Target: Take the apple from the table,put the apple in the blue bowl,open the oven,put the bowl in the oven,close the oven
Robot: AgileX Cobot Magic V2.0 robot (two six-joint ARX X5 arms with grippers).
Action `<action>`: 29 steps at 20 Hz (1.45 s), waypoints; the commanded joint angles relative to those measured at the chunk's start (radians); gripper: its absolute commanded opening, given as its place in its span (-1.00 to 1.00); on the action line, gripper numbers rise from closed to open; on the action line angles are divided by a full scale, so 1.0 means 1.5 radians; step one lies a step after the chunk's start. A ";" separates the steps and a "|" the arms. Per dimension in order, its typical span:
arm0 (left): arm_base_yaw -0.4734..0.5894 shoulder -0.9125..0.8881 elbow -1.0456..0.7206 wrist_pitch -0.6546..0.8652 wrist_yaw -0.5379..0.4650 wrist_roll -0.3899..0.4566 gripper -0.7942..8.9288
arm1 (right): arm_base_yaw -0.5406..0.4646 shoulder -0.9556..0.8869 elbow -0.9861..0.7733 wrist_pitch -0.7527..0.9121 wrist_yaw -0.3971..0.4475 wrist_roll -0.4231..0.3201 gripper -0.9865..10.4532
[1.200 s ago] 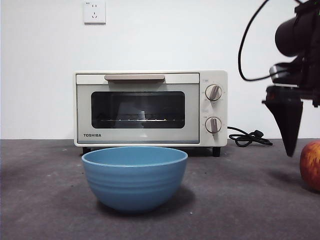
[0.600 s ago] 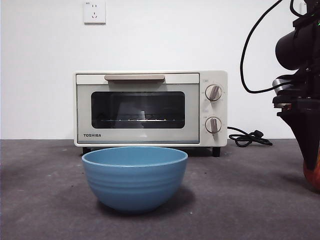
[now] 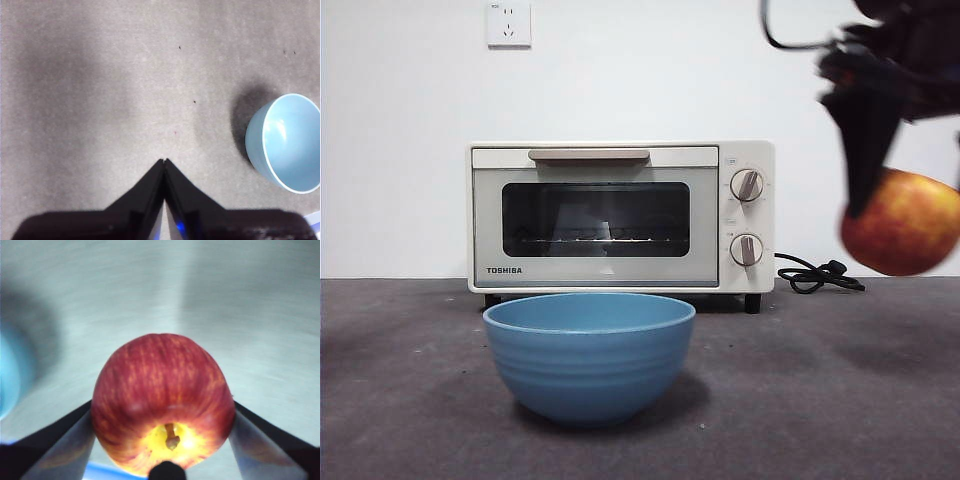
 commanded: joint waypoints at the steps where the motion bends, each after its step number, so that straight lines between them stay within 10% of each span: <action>1: -0.002 0.001 0.000 0.014 0.003 0.007 -0.85 | 0.078 0.015 0.036 0.014 -0.004 0.031 -0.85; 11: -0.002 0.001 0.000 0.025 0.002 0.008 -0.85 | 0.298 0.230 0.269 0.002 0.002 0.045 -0.85; 29: -0.002 0.001 0.000 0.024 -0.003 0.015 -0.85 | 0.322 0.351 0.271 -0.006 0.018 0.037 -0.80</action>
